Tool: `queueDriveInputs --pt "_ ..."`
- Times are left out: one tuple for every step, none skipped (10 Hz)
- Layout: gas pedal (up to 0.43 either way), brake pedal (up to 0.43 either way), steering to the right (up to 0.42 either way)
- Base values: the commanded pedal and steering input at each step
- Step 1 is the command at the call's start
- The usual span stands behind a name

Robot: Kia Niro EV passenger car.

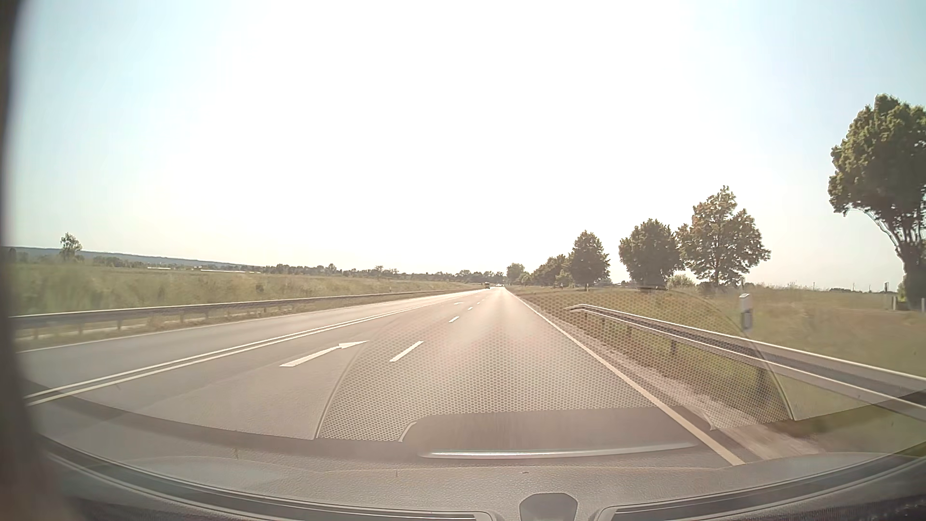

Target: Follow the waypoints while adhering to traffic rules and regulations

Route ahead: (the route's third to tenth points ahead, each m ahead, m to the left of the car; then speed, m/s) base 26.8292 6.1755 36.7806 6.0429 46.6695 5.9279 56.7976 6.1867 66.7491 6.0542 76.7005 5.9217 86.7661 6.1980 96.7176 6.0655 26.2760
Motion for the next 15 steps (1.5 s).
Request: queueDriveInputs --pt "0.461 0.006 0.004" --pt "0.461 0.006 0.004" --pt "0.461 0.006 0.004" --pt "0.461 0.006 0.004" --pt "0.461 0.006 0.004" --pt "0.461 0.006 0.004" --pt "0.461 0.006 0.004" --pt "0.461 0.006 0.004" --pt "0.461 0.006 0.004" --pt "0.461 0.006 0.004" --pt "0.461 0.006 0.004" --pt "0.461 0.006 0.004" --pt "0.461 0.006 0.004" --pt "0.461 0.006 0.004" --pt "0.461 0.006 0.004"
